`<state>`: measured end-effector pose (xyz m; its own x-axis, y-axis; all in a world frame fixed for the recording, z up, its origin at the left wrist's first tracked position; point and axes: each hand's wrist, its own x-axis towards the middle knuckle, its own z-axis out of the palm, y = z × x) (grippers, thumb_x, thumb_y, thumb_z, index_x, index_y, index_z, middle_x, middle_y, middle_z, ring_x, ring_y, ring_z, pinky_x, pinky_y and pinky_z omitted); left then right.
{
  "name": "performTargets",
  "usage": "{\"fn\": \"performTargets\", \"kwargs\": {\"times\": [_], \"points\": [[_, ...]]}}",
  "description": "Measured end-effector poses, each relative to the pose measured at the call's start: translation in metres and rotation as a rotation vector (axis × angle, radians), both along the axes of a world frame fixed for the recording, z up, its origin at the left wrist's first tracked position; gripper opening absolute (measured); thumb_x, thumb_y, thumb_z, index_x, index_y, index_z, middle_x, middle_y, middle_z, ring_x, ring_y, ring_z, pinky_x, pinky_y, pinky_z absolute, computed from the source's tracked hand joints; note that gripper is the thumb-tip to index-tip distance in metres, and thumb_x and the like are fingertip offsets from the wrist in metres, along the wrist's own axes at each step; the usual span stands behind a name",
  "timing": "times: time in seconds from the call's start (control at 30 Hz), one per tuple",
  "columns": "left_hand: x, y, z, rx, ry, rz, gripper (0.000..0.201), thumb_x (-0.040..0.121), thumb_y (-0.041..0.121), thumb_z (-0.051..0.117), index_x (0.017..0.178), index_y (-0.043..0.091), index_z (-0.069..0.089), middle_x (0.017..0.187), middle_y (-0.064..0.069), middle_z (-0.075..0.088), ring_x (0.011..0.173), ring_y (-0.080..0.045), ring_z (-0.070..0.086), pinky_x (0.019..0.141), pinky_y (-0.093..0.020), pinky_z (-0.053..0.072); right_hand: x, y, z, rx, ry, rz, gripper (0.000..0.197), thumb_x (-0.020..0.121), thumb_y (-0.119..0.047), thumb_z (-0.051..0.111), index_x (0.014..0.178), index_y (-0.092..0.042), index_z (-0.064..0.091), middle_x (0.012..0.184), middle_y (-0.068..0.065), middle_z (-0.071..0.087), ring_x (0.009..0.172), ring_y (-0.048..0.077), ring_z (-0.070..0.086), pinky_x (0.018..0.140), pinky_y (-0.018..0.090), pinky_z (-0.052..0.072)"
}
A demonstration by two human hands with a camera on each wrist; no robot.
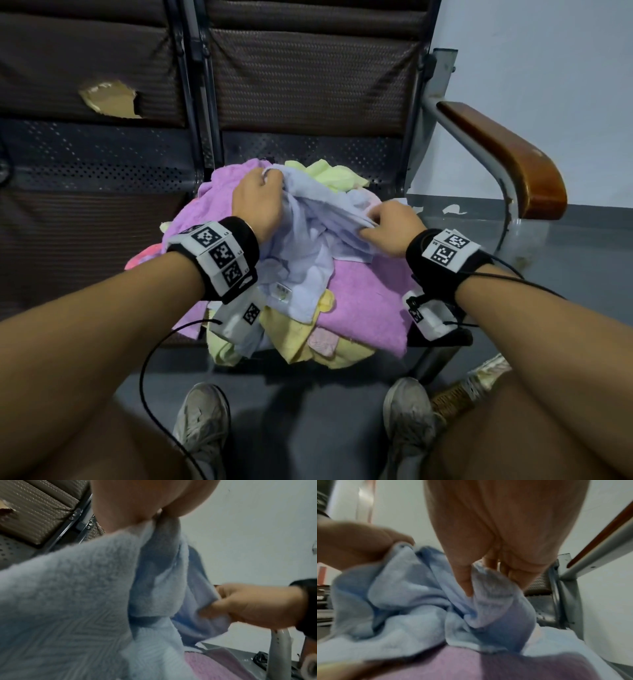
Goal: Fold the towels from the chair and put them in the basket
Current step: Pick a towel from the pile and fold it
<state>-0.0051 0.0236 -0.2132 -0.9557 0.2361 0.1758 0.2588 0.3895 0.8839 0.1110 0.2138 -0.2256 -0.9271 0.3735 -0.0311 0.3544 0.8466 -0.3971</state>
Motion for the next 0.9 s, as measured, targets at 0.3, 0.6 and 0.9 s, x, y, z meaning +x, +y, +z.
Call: {"fn": "performTargets", "kwargs": {"times": [0.3, 0.6, 0.9], "points": [[0.0, -0.005, -0.004, -0.244, 0.11, -0.133, 0.02, 0.093, 0.027, 0.053, 0.098, 0.024, 0.072, 0.086, 0.0, 0.069, 0.089, -0.024, 0.063, 0.068, -0.029, 0.042, 0.004, -0.008, 0.016, -0.279, 0.423, 0.078, 0.008, 0.089, -0.012, 0.058, 0.084, -0.015, 0.053, 0.082, 0.0, 0.058, 0.071, 0.011, 0.05, 0.064, 0.025, 0.04], [0.008, 0.002, -0.001, 0.074, -0.161, -0.152, 0.014, 0.082, 0.017, 0.072, 0.088, 0.006, 0.067, 0.072, -0.005, 0.061, 0.063, -0.018, 0.055, 0.057, -0.028, 0.044, 0.013, -0.001, 0.007, -0.198, 0.193, 0.036, 0.016, 0.093, -0.008, 0.051, 0.092, -0.009, 0.068, 0.095, 0.009, 0.069, 0.088, 0.024, 0.062, 0.079, 0.036, 0.05], [0.004, 0.005, 0.017, 0.351, -0.497, -0.125, 0.027, 0.096, 0.035, 0.06, 0.106, 0.01, 0.066, 0.103, -0.01, 0.068, 0.092, -0.024, 0.066, 0.082, -0.037, 0.053, 0.017, -0.039, 0.027, -0.251, 0.259, 0.51, 0.018, 0.095, -0.008, 0.053, 0.106, -0.02, 0.061, 0.086, 0.005, 0.065, 0.072, 0.015, 0.057, 0.068, 0.026, 0.043]]}}
